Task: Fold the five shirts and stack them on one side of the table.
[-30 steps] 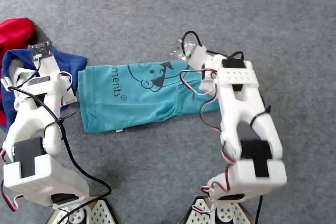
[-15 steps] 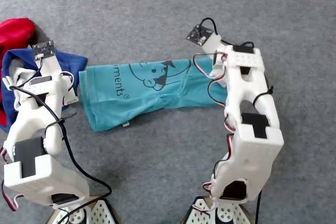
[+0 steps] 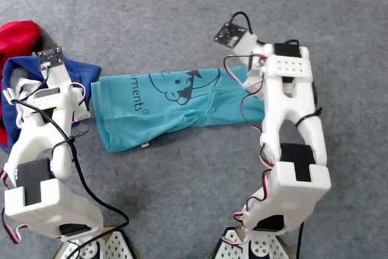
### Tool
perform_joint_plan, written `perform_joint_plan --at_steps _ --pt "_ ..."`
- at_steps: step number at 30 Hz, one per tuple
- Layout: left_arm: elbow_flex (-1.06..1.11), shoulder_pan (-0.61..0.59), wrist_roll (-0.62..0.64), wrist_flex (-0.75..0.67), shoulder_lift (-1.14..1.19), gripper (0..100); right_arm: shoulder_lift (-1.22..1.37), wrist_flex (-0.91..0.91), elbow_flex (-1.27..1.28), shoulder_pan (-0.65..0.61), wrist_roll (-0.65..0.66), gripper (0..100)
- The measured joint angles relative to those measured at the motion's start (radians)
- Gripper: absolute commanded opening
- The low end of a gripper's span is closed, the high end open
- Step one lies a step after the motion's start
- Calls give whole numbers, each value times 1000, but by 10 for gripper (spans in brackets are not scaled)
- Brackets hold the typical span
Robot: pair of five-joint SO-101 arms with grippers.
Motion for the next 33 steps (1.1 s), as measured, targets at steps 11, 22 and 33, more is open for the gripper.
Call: perform_joint_plan --at_steps 11,22,33 --pt "15 239 2 196 -272 29 2 -92 -86 -121 -261 15" --pt "180 439 52 212 -339 29 210 -468 -124 52 -621 15" --pt "226 371 55 210 -244 29 252 -566 -124 129 -710 15"
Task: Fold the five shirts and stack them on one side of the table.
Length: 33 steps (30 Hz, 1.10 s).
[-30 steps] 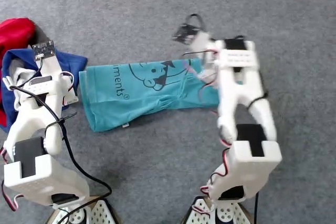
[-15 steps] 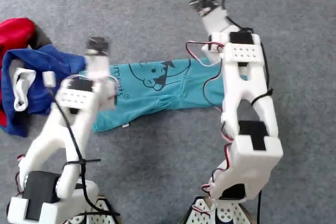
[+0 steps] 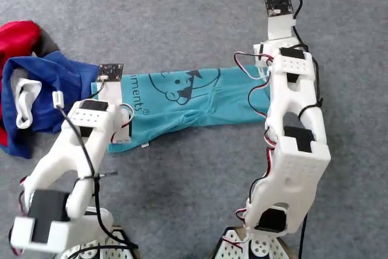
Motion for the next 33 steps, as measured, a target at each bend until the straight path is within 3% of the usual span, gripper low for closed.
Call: perform_joint_plan --at_steps 10,16,21,29,33 --pt "-161 -81 -95 115 215 29 0 -23 0 68 0 15" --pt "-138 -117 -273 118 175 29 0 -23 0 64 32 15" --pt "-75 -120 -348 118 89 29 0 -14 0 35 101 15" --pt "-37 -121 -382 129 -29 29 41 40 -3 25 150 15" --pt "-87 -121 -316 140 -81 29 86 107 -66 25 176 15"
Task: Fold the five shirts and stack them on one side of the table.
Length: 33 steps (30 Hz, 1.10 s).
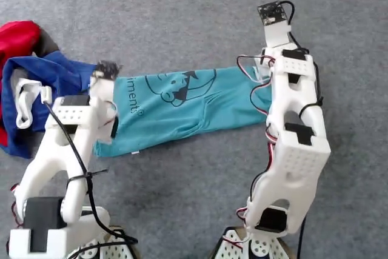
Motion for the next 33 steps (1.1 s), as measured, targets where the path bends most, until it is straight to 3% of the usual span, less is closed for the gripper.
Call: perform_joint_plan --at_steps 5,11,21,26,33 --pt "-175 3 160 8 -11 29 104 86 -112 -8 51 15" --pt "-308 -41 292 -164 137 29 184 203 -262 -11 60 15" --pt "-700 -75 311 -167 671 29 209 247 -319 -12 97 15" --pt "-830 -107 311 -78 786 29 209 247 -319 -12 106 15" --pt "-872 -164 313 -61 827 29 209 247 -319 -12 106 15"
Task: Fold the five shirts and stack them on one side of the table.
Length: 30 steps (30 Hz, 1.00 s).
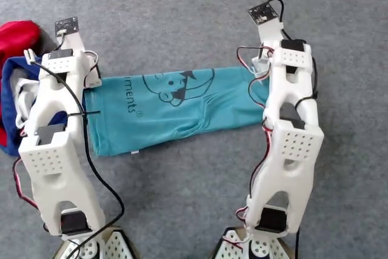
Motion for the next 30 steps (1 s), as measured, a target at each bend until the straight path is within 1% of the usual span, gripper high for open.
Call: perform_joint_plan --at_steps 7,13,18,24,30 --pt "-41 23 -2 61 -9 29 0 0 0 0 0 15" --pt "-92 66 -2 135 -86 29 0 0 0 0 0 15" --pt "-98 121 -2 135 -117 29 0 0 0 0 0 15" --pt "-98 126 -2 115 26 29 0 0 0 -2 0 15" --pt "-224 68 64 218 123 29 0 0 0 -2 0 15"
